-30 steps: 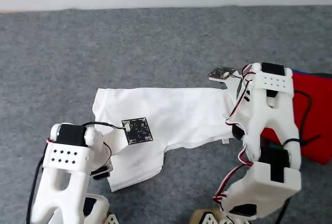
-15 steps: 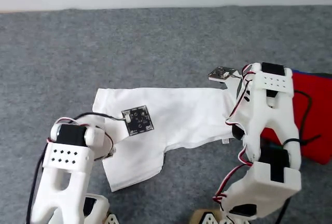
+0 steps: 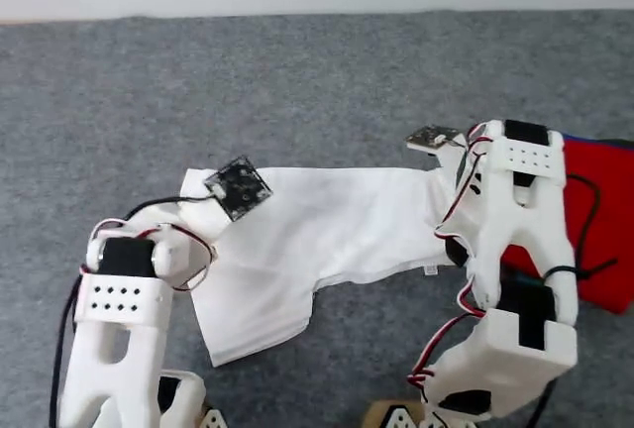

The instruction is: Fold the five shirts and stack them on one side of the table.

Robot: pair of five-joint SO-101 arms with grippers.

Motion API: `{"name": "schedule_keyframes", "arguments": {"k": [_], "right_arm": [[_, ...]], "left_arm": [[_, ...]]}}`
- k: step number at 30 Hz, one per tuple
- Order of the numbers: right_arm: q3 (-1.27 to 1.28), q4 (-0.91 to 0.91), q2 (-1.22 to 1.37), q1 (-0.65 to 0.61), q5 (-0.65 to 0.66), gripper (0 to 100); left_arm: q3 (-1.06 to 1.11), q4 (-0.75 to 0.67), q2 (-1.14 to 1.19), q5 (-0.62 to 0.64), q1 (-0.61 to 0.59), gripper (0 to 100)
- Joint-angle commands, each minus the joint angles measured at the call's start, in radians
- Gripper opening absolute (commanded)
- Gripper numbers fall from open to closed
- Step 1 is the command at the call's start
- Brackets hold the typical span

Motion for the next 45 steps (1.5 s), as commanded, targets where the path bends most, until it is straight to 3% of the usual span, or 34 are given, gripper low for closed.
{"name": "schedule_keyframes", "arguments": {"k": [1, 6, 15, 24, 29, 35, 39, 45], "right_arm": [[-0.012, 0.005, -0.071, -0.024, -0.023, 25.3], [-0.078, 0.033, -0.125, -0.113, -0.052, 25.3], [-0.33, 0.064, -0.133, -0.182, -0.087, 25.6], [-0.361, 0.136, -0.14, -0.177, -0.087, 25.4], [-0.385, 0.058, -0.136, -0.134, -0.083, 22.2], [-0.405, -0.136, -0.093, -0.122, -0.081, 2.0], [-0.41, -0.236, -0.016, -0.122, -0.041, 1.6], [-0.402, -0.173, 0.015, -0.119, -0.08, 5.1]], "left_arm": [[0.031, -0.094, -0.012, 0.011, -0.061, 13], [0.117, -0.233, -0.017, 0.011, -0.106, 14], [0.131, -0.305, -0.009, 0.008, -0.1, 14], [0.131, -0.307, -0.009, 0.008, -0.098, 14], [0.131, -0.307, -0.009, 0.008, -0.098, 14], [0.131, -0.307, -0.009, 0.008, -0.098, 14], [0.131, -0.304, -0.009, 0.008, -0.101, 14], [0.159, -0.305, -0.017, 0.008, -0.11, 14]]}}
